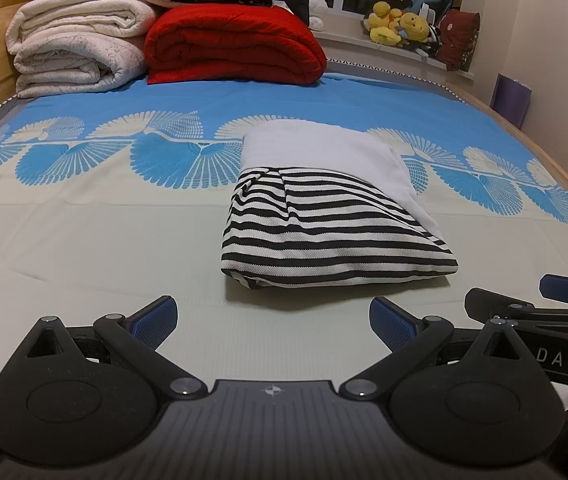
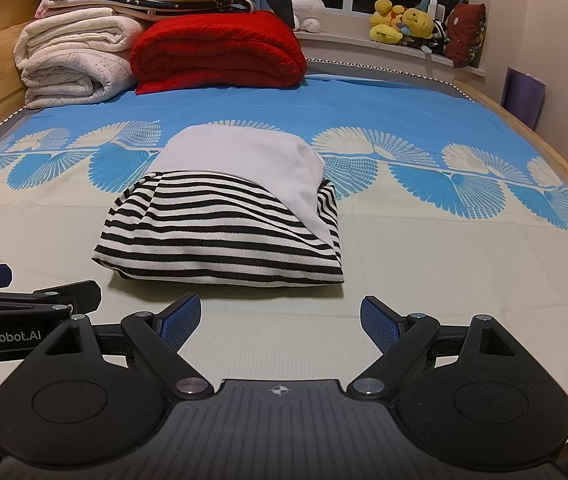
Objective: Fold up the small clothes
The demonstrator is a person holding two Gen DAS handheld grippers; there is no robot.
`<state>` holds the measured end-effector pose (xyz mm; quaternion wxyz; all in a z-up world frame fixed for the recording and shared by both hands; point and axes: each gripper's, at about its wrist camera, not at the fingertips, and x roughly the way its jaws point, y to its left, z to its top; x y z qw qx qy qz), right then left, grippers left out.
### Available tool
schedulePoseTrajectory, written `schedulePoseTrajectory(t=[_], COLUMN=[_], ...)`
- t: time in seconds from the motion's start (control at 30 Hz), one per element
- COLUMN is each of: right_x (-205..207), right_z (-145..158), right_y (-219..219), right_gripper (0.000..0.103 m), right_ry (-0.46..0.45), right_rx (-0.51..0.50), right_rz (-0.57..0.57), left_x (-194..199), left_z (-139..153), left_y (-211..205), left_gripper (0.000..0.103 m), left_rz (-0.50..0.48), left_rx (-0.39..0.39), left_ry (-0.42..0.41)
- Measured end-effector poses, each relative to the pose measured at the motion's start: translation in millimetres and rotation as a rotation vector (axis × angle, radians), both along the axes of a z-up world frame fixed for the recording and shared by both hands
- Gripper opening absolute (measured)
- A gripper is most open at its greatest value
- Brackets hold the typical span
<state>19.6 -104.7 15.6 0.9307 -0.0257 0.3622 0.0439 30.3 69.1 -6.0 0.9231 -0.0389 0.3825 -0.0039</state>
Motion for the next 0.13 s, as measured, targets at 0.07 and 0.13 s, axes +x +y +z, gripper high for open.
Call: schedulePoseTrajectory(t=[0.07, 0.13], right_x=[-0.6, 0.1], right_z=[-0.5, 0.1], right_y=[-0.1, 0.1], right_gripper=[0.088, 0.088], right_ry=[0.0, 0.0], right_rx=[-0.001, -0.001], right_rz=[0.0, 0.0], left_x=[0.2, 0.1], left_z=[-0.1, -2.1], left_y=[-0.1, 0.3], left_gripper=[0.102, 0.102], left_rz=[0.0, -0.002], left_rx=[-0.001, -0.002], left_ry=[0.003, 0.006])
